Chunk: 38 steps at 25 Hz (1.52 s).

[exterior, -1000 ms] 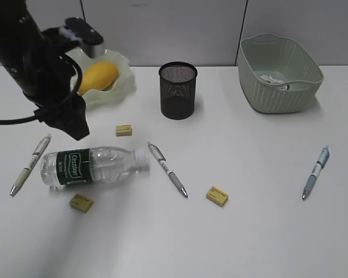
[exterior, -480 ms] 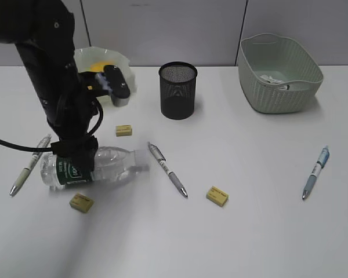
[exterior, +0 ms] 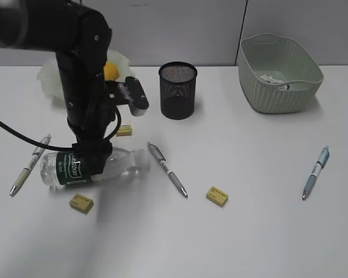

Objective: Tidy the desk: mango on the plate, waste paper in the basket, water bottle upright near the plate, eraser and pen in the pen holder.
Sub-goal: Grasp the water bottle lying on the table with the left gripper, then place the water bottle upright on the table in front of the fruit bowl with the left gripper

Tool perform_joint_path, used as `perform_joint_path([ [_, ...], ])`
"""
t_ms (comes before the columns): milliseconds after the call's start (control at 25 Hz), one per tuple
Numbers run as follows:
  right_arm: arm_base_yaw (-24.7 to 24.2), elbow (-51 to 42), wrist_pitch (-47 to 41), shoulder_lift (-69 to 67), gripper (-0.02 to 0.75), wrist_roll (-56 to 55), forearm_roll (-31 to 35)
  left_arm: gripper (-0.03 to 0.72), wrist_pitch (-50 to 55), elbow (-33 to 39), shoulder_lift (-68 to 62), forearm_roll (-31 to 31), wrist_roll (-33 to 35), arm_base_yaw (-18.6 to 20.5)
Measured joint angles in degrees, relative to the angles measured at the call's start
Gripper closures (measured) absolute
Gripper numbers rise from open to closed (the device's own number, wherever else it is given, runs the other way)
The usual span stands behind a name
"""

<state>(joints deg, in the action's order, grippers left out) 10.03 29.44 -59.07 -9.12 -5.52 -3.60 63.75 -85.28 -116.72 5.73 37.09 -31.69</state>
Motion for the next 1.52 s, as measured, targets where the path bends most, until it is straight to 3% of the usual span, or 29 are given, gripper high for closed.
perform_joint_path([
  [240,0.0,0.0,0.0,0.0,0.195,0.0,0.0,0.036,0.3,-0.1,-3.5,4.4,-0.7,-0.6],
  [920,0.0,0.0,0.0,0.0,0.195,0.0,-0.1,0.057,-4.5,-0.5,-8.1,5.2,-0.9,-0.6],
  [1200,0.0,0.0,0.0,0.0,0.195,0.0,-0.1,0.187,-3.3,-1.0,-8.4,5.9,-2.4,-0.6],
  [1520,0.0,0.0,0.0,0.0,0.195,0.0,-0.1,0.187,3.7,-7.6,-8.8,6.8,-6.4,-0.6],
])
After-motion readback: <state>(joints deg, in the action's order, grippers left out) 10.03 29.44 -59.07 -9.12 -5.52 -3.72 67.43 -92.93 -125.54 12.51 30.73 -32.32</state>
